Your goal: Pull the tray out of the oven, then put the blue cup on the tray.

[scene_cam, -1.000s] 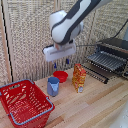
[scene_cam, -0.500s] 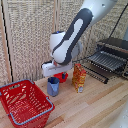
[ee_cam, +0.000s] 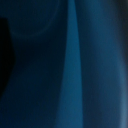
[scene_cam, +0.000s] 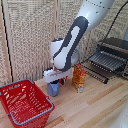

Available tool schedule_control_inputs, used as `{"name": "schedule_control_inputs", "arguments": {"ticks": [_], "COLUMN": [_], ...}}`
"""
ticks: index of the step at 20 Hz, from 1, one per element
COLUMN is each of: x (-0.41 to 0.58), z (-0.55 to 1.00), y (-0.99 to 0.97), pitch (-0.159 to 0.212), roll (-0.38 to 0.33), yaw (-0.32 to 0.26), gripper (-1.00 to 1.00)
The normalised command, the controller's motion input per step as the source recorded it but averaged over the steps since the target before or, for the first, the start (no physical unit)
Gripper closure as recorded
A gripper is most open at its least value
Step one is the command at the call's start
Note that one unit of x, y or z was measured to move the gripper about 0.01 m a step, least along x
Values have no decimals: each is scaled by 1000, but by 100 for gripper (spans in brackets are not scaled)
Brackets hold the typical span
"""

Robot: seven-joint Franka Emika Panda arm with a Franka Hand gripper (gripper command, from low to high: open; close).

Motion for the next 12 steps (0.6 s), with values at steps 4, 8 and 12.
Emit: {"name": "schedule_control_inputs", "arguments": {"ticks": [4,8,12], "x": [-13,141,224], "z": [-4,0,26], "y": [34,0,0], "pitch": [-1,16,33], "roll": [-1,0,9], "yaw": [0,-76,-95], "gripper": [100,100,100]}}
